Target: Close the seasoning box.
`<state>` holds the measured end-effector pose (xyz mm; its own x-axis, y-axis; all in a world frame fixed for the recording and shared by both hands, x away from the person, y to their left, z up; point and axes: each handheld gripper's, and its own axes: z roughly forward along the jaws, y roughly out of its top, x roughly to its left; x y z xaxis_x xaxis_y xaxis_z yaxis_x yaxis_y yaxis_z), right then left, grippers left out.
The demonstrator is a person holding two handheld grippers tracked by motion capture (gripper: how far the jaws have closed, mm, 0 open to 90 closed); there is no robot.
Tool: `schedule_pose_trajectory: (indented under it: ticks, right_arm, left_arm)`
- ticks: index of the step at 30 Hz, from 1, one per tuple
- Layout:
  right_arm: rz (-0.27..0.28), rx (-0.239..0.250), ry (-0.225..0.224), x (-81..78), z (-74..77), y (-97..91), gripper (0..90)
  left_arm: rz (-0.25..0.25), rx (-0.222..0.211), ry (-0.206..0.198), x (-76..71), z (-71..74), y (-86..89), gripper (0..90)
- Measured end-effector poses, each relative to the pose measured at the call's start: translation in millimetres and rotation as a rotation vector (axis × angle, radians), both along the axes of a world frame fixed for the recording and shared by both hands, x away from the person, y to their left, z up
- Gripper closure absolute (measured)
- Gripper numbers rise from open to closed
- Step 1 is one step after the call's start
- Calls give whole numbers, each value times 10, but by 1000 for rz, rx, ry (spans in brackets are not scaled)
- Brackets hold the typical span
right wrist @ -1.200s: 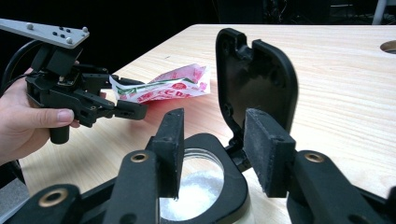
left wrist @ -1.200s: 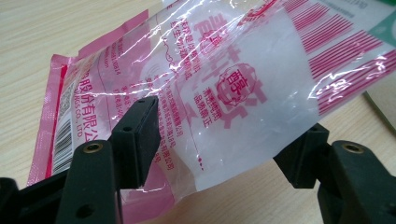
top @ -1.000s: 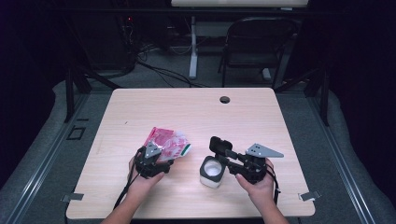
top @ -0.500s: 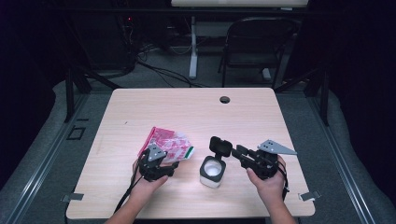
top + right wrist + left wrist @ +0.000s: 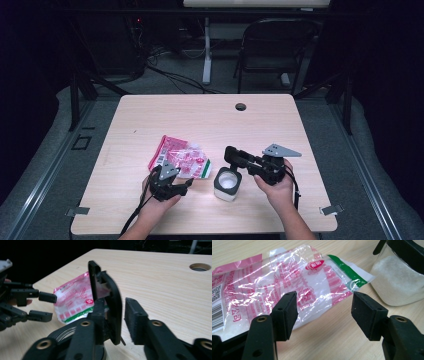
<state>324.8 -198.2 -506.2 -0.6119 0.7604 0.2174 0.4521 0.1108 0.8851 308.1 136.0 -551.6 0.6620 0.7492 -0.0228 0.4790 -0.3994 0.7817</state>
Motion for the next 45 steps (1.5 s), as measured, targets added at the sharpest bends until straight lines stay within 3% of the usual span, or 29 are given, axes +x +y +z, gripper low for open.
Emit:
schedule_pose_trajectory:
  ticks: [5,11,27,36,45]
  right_arm:
    - [36,-46,-12,4,12,24,773]
    - [68,-62,-21,8,20,-10,806]
    - [81,-119,-44,-81,59,29,847]
    - [66,-206,-91,-186,86,106,846]
    - [75,-145,-113,-272,109,155,772]
  left_arm:
    - [9,-4,-2,-11,19,47,379]
    - [31,-23,-8,2,50,106,379]
    - [85,-55,-15,88,112,266,379]
    - [111,-77,-13,158,131,334,379]
    - [129,-88,-28,210,148,369,383]
